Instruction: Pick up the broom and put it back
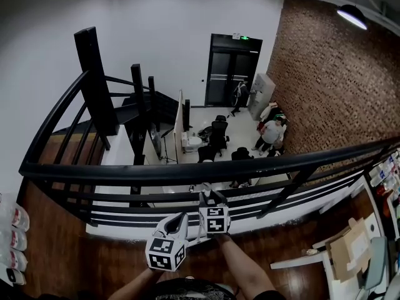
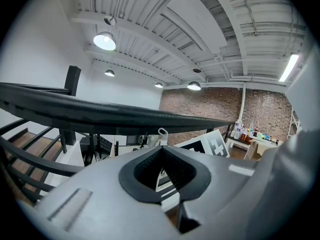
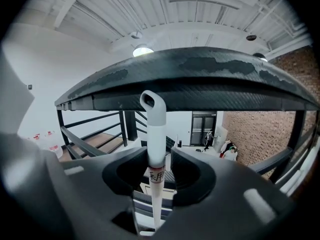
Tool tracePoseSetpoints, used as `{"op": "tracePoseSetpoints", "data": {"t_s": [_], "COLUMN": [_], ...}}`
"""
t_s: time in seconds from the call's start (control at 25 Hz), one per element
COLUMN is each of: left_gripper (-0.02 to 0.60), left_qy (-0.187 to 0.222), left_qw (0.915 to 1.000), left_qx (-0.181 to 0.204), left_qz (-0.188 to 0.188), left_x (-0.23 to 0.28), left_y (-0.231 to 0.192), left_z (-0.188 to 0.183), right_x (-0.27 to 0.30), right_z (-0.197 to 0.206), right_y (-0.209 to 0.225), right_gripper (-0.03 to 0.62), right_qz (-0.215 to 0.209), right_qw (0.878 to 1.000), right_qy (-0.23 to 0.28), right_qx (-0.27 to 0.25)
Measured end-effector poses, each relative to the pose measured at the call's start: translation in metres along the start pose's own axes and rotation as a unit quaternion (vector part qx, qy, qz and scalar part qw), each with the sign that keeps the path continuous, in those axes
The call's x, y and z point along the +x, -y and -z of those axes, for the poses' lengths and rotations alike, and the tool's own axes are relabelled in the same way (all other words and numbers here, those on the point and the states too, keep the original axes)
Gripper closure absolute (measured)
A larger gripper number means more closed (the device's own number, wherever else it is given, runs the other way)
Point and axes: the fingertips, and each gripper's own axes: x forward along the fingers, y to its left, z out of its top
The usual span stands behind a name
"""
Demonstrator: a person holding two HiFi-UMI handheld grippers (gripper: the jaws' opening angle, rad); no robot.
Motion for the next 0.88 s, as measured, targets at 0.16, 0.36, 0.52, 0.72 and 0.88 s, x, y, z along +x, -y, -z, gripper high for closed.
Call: {"op": "tracePoseSetpoints", "data": {"t_s": [0.16,0.36,0.52,0.72,0.88], "left_gripper": [0.577,0.577,0.577,0.577,0.577], "left_qy": [0.003,0.006,0.008,0.017,0.022], "left_qw": [1.0000,1.0000,1.0000,0.9998,0.9996], "left_qx": [-0.001,-0.001,0.000,0.001,0.002], "left_qz": [0.000,-0.004,0.001,0.008,0.014], "left_x": [-0.003,-0.008,-0.014,-0.024,-0.036], "left_y": [0.005,0.013,0.030,0.056,0.082], "left_z": [0.000,0.003,0.007,0.009,0.013], "right_x": [-0.012,-0.037,-0.073,-0.124,-0.167], "right_z": [-0.002,-0.010,-0.021,-0.036,-0.040], "right_y": [0.002,0.000,-0.002,-0.009,-0.011], "right_gripper": [0.474,0.474,0.476,0.499,0.517], "right_qz": [0.001,0.003,0.007,0.005,0.005], "right_qw": [1.000,1.000,0.999,0.996,0.994], "right_qy": [0.006,0.024,0.051,0.086,0.105], "right_qx": [-0.002,-0.007,-0.015,-0.022,-0.026]}}
